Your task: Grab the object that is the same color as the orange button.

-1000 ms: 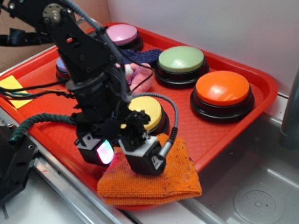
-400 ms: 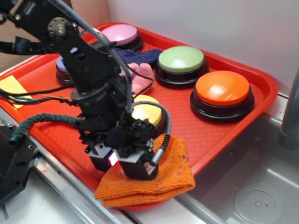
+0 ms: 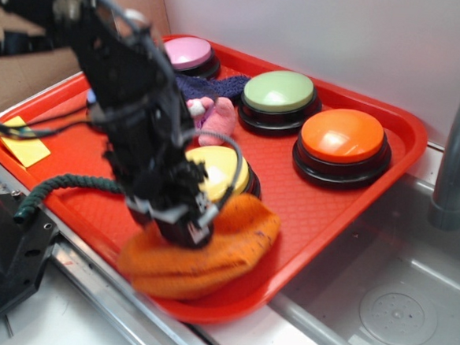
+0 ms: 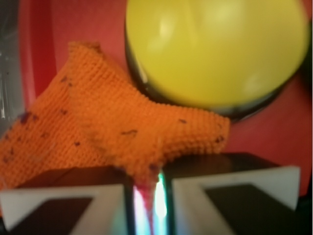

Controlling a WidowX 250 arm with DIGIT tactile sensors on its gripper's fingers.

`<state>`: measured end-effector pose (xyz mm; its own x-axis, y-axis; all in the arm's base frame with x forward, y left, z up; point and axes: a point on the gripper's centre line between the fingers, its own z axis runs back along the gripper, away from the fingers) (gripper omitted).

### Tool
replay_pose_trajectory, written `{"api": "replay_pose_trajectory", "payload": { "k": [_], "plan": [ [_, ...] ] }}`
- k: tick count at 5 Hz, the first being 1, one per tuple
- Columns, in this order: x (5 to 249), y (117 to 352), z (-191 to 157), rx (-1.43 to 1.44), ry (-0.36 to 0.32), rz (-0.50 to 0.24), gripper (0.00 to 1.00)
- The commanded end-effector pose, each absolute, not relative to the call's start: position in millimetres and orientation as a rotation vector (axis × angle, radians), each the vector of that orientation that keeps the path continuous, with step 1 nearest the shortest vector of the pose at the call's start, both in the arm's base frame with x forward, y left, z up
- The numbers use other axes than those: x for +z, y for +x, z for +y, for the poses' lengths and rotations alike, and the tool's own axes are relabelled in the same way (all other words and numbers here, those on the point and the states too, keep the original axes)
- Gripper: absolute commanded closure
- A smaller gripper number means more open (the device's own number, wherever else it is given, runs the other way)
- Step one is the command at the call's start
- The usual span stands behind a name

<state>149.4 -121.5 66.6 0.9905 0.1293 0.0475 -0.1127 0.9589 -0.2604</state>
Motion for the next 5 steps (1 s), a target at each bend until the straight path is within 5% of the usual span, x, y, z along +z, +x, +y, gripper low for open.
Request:
{"api": "replay_pose_trajectory", "payload": {
  "k": [1,3,5],
  "plan": [
    [140.3,166.1,-76.0,0.095,-0.166,-0.153,1.0],
    [196.7,176.6,-22.4,0.123,-0.06,-0.238,1.0],
    [208.3,179.4,-4.6,0.173,-0.014,-0.263,1.0]
  ]
}}
